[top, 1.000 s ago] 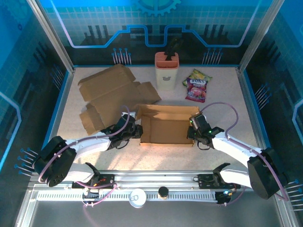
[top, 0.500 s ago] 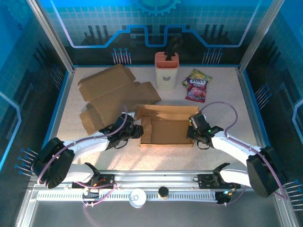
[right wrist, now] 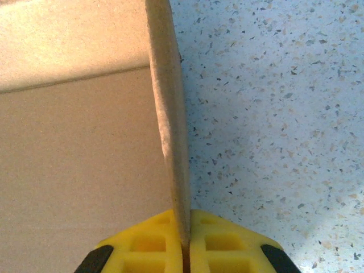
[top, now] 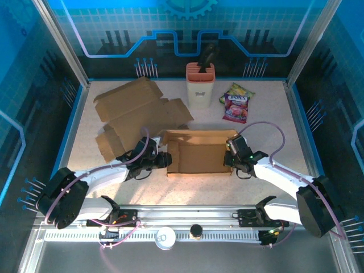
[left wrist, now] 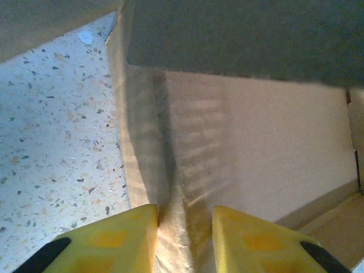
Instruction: Fold the paper box
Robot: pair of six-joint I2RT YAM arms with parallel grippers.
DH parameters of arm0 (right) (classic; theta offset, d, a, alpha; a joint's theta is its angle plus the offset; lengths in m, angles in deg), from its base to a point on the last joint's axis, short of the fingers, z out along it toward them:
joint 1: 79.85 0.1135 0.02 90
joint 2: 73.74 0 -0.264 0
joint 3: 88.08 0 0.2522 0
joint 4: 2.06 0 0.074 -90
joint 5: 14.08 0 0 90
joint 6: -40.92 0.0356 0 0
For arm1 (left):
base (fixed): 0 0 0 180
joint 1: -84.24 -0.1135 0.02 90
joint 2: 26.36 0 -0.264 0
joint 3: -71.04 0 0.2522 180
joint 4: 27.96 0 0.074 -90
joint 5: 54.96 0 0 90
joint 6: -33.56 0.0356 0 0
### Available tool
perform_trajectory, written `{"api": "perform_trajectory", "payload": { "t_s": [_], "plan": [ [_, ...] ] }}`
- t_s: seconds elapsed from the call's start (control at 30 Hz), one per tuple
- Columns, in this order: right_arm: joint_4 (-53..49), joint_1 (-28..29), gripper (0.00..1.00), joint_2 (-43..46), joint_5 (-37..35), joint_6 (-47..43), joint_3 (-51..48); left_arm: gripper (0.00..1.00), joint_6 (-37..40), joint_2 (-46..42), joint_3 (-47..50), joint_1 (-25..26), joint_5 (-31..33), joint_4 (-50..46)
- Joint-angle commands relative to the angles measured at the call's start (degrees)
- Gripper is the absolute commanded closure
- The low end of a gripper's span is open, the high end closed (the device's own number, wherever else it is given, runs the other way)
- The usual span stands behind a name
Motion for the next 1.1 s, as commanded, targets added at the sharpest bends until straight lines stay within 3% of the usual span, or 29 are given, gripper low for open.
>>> {"api": "perform_trajectory", "payload": {
  "t_s": [0.0, 0.13, 0.33, 0.67, 0.77, 0.97, 1.07],
  "plan": [
    [0.0, 0.9, 1.0, -0.2, 0.3, 0.8, 1.6, 0.74, 0.2, 1.4, 0.7, -0.4, -0.7, 0.2],
    [0.1, 1.1, 1.0, -0.2, 0.5, 0.9, 1.7, 0.88, 0.3, 1.9, 0.1, -0.3, 0.7, -0.9],
    [0.0, 1.4, 1.0, -0.6, 0.4, 1.2, 1.9, 1.0, 0.4, 2.9, -2.7, 1.9, 6.9, -6.5],
    [-1.1, 2.0, 1.0, -0.7, -0.2, 1.4, 2.6, 1.0, -6.6, 6.6, -10.3, 9.8, 24.2, -19.9],
    [-1.2, 2.1, 1.0, -0.7, -0.3, 1.3, 2.7, 1.0, -7.1, 8.3, -10.8, 10.4, 23.3, -18.1],
    [-1.4, 2.2, 1.0, -0.3, -0.6, 1.0, 2.7, 0.78, -5.3, 11.7, -13.1, 10.4, 22.2, -17.5],
    [-1.2, 2.2, 1.0, -0.5, -0.4, 1.1, 2.8, 0.77, -4.6, 13.4, -13.9, 10.5, 21.8, -17.3]
  ]
}}
